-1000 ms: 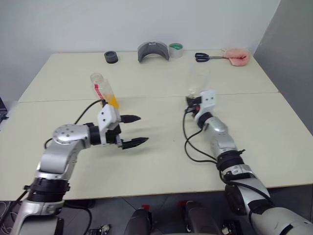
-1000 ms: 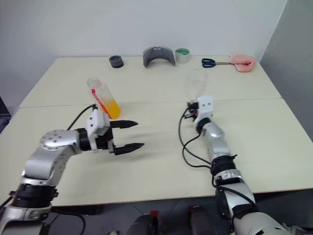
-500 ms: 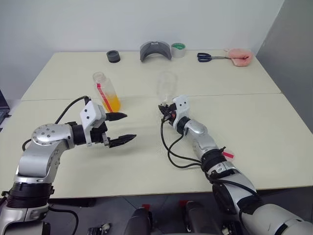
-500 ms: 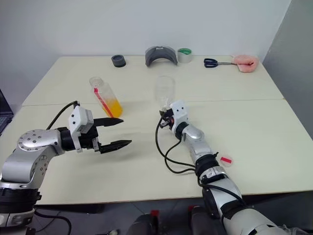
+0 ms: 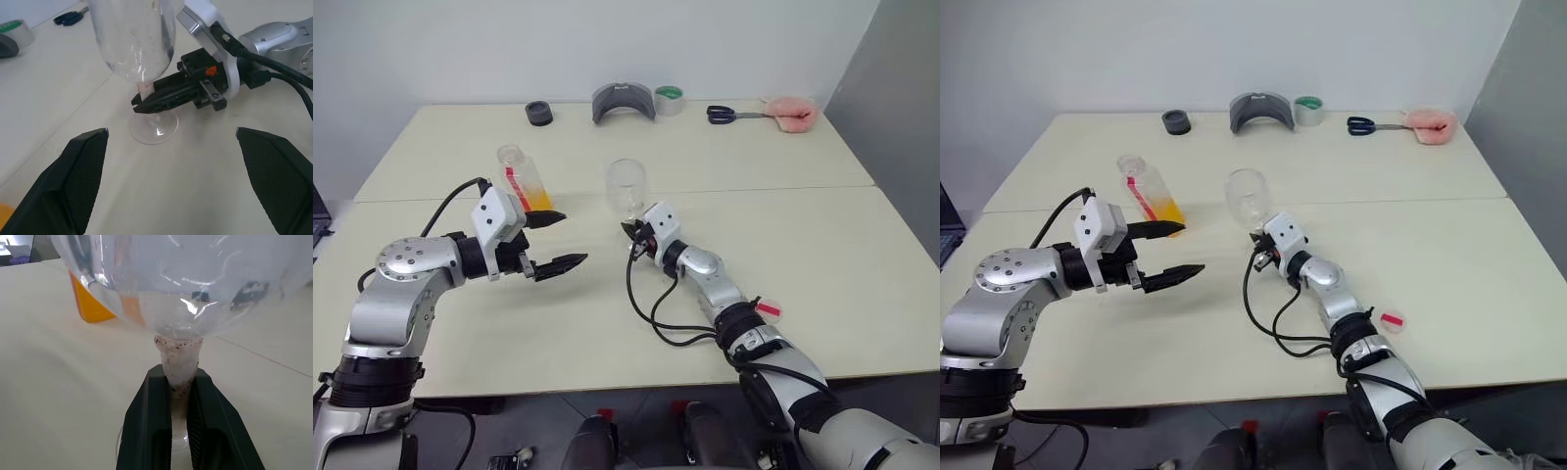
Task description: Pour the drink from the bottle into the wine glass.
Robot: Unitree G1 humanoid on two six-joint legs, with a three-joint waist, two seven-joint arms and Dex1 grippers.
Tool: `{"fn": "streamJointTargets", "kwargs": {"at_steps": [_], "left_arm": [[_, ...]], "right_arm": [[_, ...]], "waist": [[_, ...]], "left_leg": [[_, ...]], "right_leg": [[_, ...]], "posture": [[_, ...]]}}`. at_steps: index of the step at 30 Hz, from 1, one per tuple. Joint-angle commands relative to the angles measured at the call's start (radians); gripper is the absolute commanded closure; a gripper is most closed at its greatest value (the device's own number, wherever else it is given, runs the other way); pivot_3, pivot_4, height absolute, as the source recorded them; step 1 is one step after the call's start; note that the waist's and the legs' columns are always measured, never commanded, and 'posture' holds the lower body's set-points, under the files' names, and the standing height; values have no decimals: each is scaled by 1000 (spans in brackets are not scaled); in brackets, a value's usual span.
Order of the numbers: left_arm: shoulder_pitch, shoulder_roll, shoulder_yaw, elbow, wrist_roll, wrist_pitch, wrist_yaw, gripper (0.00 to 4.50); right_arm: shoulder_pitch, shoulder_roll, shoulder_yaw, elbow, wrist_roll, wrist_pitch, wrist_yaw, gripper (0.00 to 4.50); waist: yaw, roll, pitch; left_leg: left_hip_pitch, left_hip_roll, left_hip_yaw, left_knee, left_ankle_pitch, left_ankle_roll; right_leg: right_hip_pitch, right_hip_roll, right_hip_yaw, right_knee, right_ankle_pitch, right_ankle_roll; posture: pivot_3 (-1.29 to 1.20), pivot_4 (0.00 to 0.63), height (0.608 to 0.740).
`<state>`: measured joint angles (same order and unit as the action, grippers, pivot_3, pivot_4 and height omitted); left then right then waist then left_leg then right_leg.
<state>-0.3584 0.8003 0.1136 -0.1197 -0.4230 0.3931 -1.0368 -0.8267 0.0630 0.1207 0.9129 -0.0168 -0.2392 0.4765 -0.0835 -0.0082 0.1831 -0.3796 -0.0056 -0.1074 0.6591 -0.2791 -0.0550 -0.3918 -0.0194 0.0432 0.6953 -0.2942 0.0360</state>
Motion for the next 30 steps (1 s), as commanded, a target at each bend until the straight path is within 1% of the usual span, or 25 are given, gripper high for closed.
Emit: {"fn": "streamJointTargets", "kwargs": {"at_steps": [1,4,6,7,17,22,30], "left_arm": [[-17,1,10,-49,-20,9,5,0],[-22,0,12,-51,-20,13,6,0],[-29,-2,14,-49,-23,16,9,0],[-32,-3,15,-50,-24,18,10,0],[-57,-20,15,-49,-25,18,19,0],[-62,-30,25,-51,-36,29,33,0],[-36,-32,66,-84,-80,74,73,0]], "right_arm": [[-3,9,-6,-13,11,-6,10,4380],[-6,10,-14,-11,21,3,19,4380],[-7,10,-18,-12,25,7,21,3649],[-8,10,-21,-12,26,8,21,3463],[-2,11,-37,-38,38,22,25,36],[18,-3,-34,-68,50,38,38,10],[99,-68,-41,-216,73,113,59,10]], "waist": [[0,0,0],[0,0,0],[0,0,0],[0,0,0],[0,0,0],[0,0,0],[0,0,0]], "left_leg": [[0,0,0,0,0,0],[0,0,0,0,0,0],[0,0,0,0,0,0],[0,0,0,0,0,0],[0,0,0,0,0,0],[0,0,0,0,0,0],[0,0,0,0,0,0]], "right_leg": [[0,0,0,0,0,0],[0,0,0,0,0,0],[0,0,0,0,0,0],[0,0,0,0,0,0],[0,0,0,0,0,0],[0,0,0,0,0,0],[0,0,0,0,0,0]], "posture": [[0,150,740],[0,150,740],[0,150,740],[0,150,740],[0,150,740],[0,150,740],[0,150,740]]}}
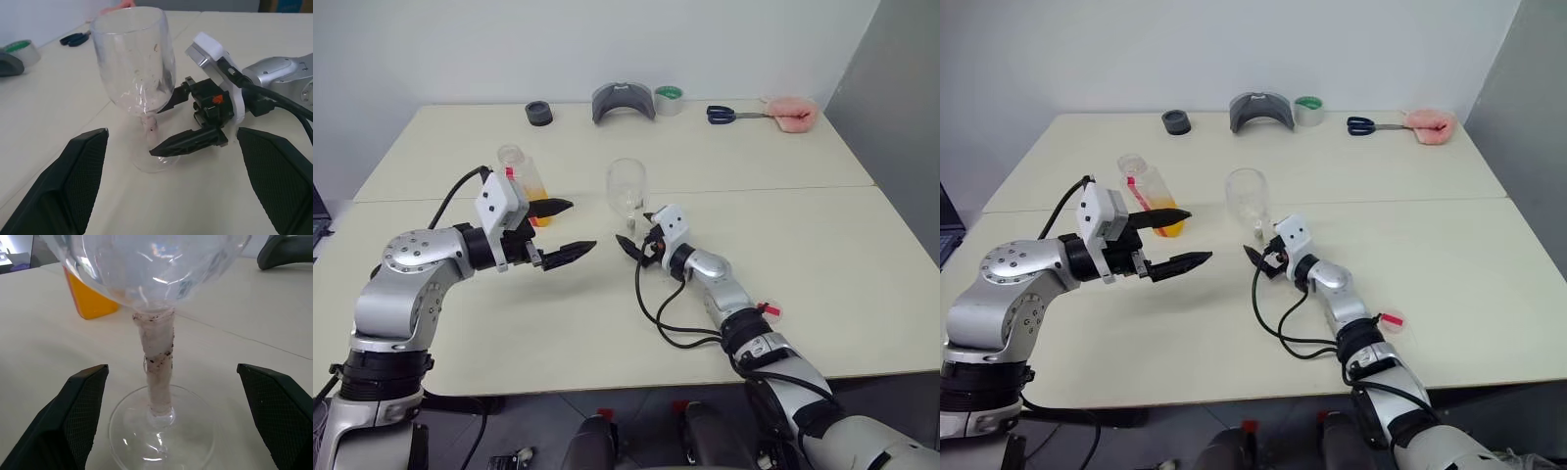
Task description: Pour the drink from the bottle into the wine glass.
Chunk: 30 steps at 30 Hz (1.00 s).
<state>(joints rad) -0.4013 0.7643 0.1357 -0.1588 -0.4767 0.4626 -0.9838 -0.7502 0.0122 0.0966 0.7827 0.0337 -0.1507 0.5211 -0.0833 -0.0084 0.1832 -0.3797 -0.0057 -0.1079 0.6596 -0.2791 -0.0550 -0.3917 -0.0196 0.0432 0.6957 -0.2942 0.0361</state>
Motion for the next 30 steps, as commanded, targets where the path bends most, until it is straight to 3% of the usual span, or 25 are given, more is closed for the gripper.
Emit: {"fn": "streamJointTargets", "kwargs": {"at_steps": [1,11,17,24,30], "left_arm": [[13,2,50,-50,-28,7,28,0],[42,-40,98,-42,-44,5,124,0],[54,-66,122,-18,-29,-10,183,0],[112,-94,111,59,101,-121,289,0],[162,-144,119,122,184,-189,401,0]], "right_arm": [[38,-30,-17,-115,28,41,21,10],[186,-171,-9,-413,59,188,83,10],[336,-320,46,-719,86,330,220,10],[427,-443,54,-1058,177,486,303,10],[423,-486,41,-1195,251,597,307,10]], "waist": [[0,0,0],[3,0,0],[11,-1,0],[15,-2,1],[33,-2,1]], "left_leg": [[0,0,0,0,0,0],[0,0,0,0,0,0],[-1,0,0,0,0,0],[0,1,-1,-1,0,0],[-1,1,-2,0,0,0]], "right_leg": [[0,0,0,0,0,0],[0,0,0,0,0,0],[1,-1,-1,-2,0,0],[1,-1,-1,-4,0,0],[3,-1,-2,-7,0,1]], "posture": [[0,150,740],[0,150,740],[0,150,740],[0,150,740],[0,150,740]]}}
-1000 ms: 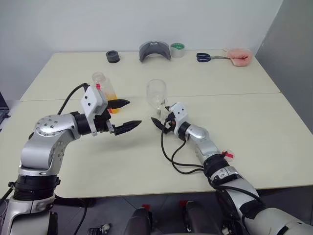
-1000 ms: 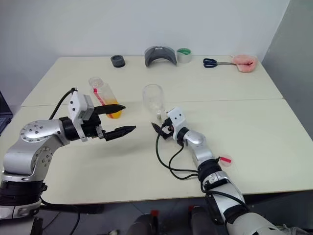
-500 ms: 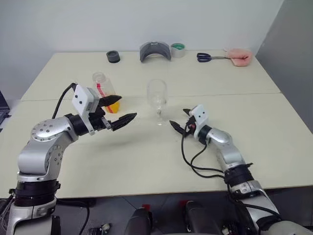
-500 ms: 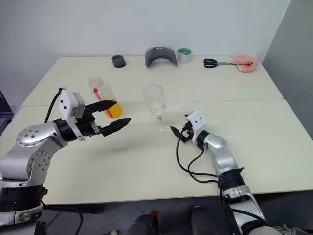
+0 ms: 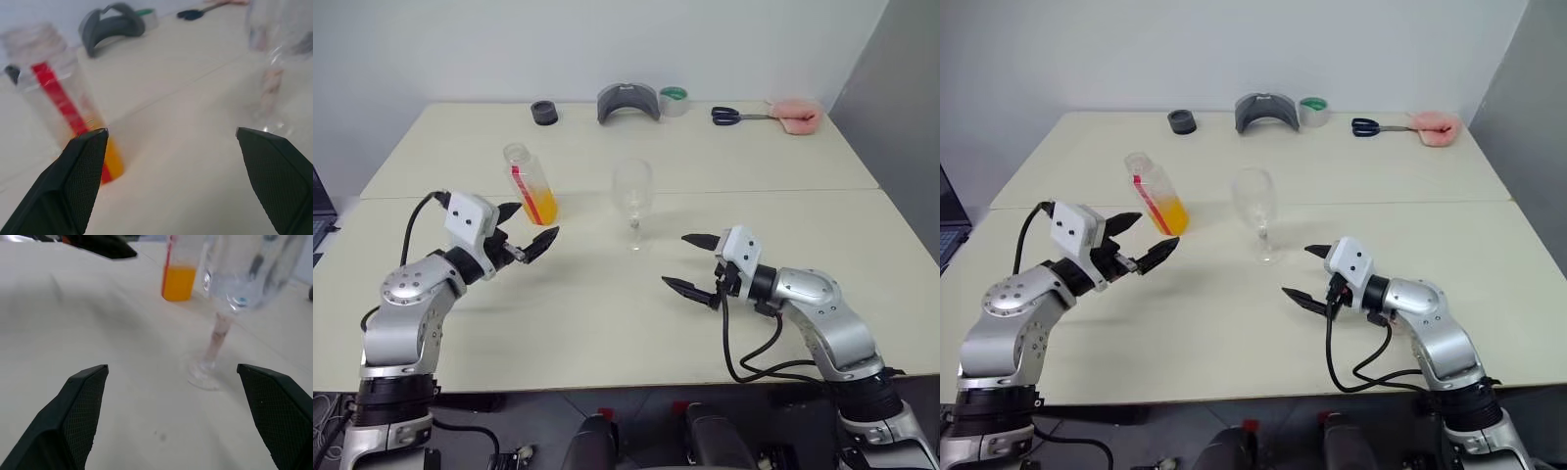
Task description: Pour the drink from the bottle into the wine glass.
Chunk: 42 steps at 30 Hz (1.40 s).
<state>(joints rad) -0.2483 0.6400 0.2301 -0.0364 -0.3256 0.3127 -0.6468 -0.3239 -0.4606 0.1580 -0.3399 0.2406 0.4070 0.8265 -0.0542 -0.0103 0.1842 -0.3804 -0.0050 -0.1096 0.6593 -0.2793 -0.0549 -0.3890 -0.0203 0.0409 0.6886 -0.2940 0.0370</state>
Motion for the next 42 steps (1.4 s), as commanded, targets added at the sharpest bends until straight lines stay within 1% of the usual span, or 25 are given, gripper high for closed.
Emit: {"fn": "streamJointTargets", "kwargs": {"at_steps": [1,6,10,17,21,26,34,42], "left_arm": [[18,-32,32,8,45,-44,92,0],[23,-87,72,63,78,-28,229,0],[-40,-98,79,126,66,-15,265,0],[-186,-79,37,262,69,-36,196,0],[-278,-74,16,361,87,-59,169,0],[-350,-75,-10,446,103,-92,130,0],[-411,-73,-31,518,119,-129,93,0],[-447,-78,-36,555,132,-147,85,0]], "right_arm": [[-2,-17,-24,-88,55,52,-1,10],[2,-26,-35,-126,83,88,-25,10],[-1,-31,-33,-157,101,109,-31,10],[-18,-45,-64,-243,237,216,-23,10],[-22,-48,-66,-270,248,236,-62,10],[-23,-38,-67,-298,254,254,-115,10],[-2,-35,-82,-353,273,283,-201,10],[12,-41,-93,-380,302,302,-227,10]], "waist": [[7,0,0],[17,0,0],[23,-1,0],[25,-1,0],[25,-2,0],[24,-2,0],[24,-2,0],[24,-2,0]], "left_leg": [[0,0,0,0,0,0],[-2,0,-1,0,0,0],[-2,-1,-1,0,0,0],[-3,-1,0,0,0,0],[-3,-1,0,0,0,0],[-3,-1,1,0,0,0],[-3,-1,0,0,0,0],[-4,-1,1,0,0,0]], "right_leg": [[0,0,0,-1,0,0],[0,-2,0,-5,1,2],[1,-2,0,-6,2,2],[1,-1,-2,-6,2,3],[1,-1,-1,-7,2,3],[1,-1,-1,-6,2,3],[1,-1,-1,-7,2,3],[1,-1,-2,-6,2,3]], "posture": [[0,150,740],[0,150,740],[0,150,740],[0,150,740],[0,150,740],[0,150,740],[0,150,740],[0,150,740]]}}
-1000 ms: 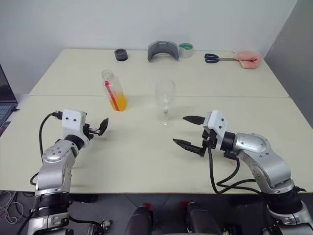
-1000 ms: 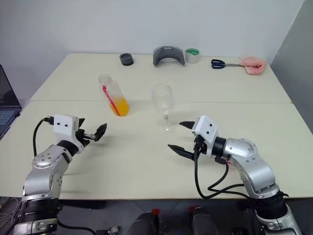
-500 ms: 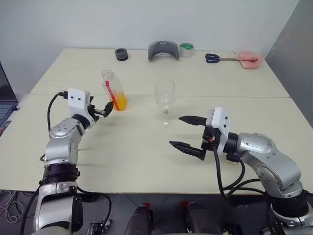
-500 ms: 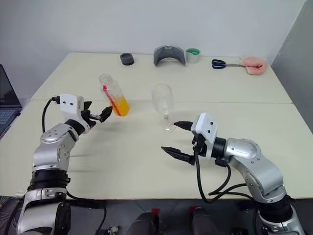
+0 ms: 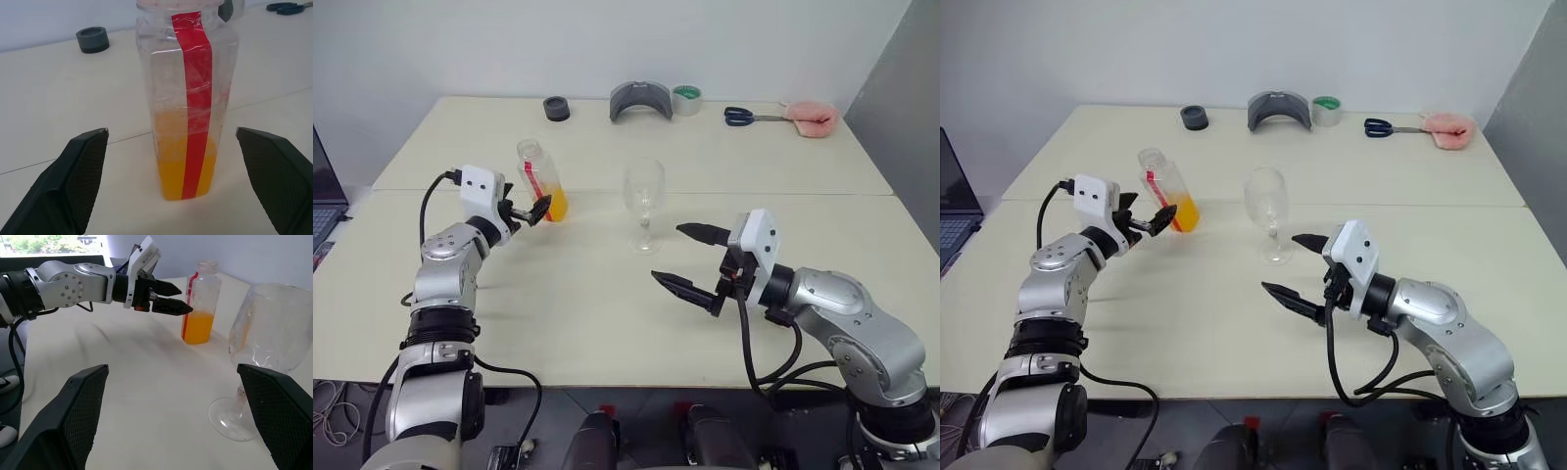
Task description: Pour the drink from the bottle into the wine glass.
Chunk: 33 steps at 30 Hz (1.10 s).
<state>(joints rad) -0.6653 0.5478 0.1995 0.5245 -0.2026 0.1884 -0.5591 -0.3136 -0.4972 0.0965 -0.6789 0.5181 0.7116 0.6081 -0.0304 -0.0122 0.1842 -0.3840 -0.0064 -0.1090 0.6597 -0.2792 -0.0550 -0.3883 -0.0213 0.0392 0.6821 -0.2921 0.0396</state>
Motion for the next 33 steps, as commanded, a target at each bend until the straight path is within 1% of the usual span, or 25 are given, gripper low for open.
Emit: {"fn": "streamJointTargets", "kwargs": {"at_steps": [1,15,29,32,33], "left_arm": [[-34,13,-6,-2,13,-27,-1,0],[-122,1,-19,99,30,-61,-7,0],[-250,-36,-40,300,62,-153,18,0],[-267,-45,-40,336,69,-173,23,578],[-270,-47,-41,344,72,-178,24,864]], "right_arm": [[1,-3,-37,-41,30,-2,-14,10],[-9,-3,-43,-45,45,-5,-47,10],[-7,-7,-35,-39,44,-12,-49,10],[-7,-10,-35,-41,45,-9,-48,0],[-6,-10,-36,-41,45,-9,-48,0]], "waist": [[0,0,0],[-1,0,0],[-1,0,0],[-1,0,0],[-2,0,0]], "left_leg": [[0,0,0,0,0,0],[0,0,1,0,0,0],[0,-1,1,0,0,0],[-1,-1,1,0,0,0],[-1,-1,2,0,0,0]], "right_leg": [[0,0,0,0,0,0],[0,0,0,0,0,0],[0,0,0,0,0,0],[0,0,0,0,0,0],[0,0,0,0,0,0]], "posture": [[0,150,740],[0,150,740],[0,150,740],[0,150,740],[0,150,740]]}}
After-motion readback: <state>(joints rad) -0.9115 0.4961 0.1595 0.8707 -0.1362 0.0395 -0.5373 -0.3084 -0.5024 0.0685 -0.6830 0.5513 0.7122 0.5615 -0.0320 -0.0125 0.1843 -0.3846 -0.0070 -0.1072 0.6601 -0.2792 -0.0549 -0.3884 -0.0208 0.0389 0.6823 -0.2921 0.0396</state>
